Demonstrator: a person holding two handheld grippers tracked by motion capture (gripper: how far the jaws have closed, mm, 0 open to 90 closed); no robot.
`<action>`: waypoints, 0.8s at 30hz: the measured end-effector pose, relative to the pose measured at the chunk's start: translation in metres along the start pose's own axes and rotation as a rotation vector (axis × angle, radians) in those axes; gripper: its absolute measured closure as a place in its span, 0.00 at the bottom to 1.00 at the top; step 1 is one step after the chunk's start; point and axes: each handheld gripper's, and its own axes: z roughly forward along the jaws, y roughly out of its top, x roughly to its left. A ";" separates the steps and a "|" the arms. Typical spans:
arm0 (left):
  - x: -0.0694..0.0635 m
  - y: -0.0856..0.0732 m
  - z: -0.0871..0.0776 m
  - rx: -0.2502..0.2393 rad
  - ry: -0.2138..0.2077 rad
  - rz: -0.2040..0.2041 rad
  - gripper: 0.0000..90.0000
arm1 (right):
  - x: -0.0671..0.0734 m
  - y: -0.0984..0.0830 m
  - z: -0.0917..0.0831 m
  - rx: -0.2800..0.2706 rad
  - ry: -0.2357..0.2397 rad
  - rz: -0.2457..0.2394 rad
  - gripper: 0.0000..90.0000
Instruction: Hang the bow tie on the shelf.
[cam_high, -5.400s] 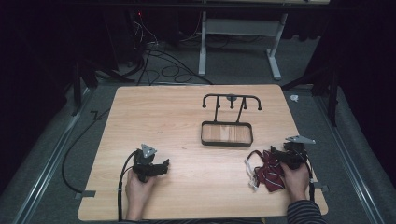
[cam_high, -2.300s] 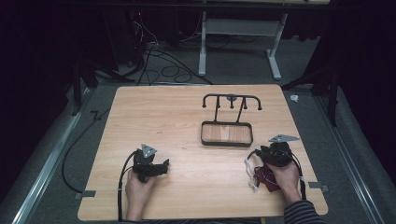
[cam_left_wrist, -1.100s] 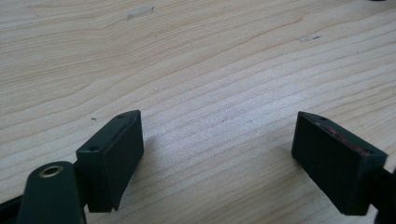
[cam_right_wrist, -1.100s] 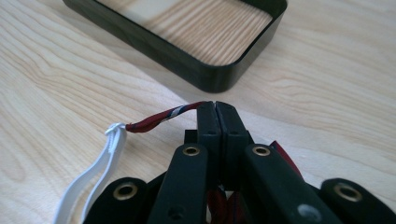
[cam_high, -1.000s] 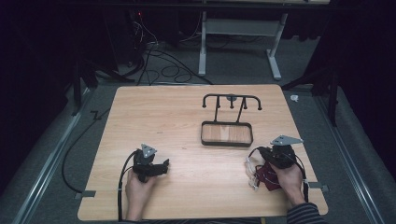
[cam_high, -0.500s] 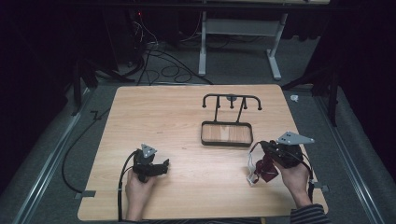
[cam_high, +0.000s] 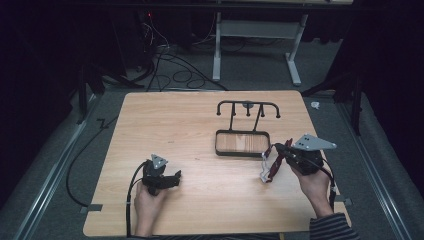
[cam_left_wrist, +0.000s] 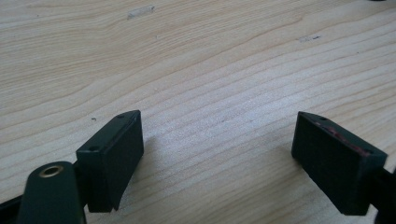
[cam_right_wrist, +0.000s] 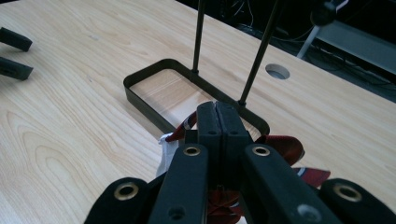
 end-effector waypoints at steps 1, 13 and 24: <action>0.000 0.000 0.000 0.000 0.000 0.000 0.19 | 0.000 0.001 0.000 -0.005 0.002 -0.003 1.00; 0.000 0.000 0.000 0.000 0.000 0.000 0.19 | 0.000 0.018 -0.001 -0.040 0.009 -0.007 1.00; 0.000 0.000 0.000 0.000 0.000 0.000 0.19 | 0.000 0.030 0.003 -0.049 0.025 -0.008 1.00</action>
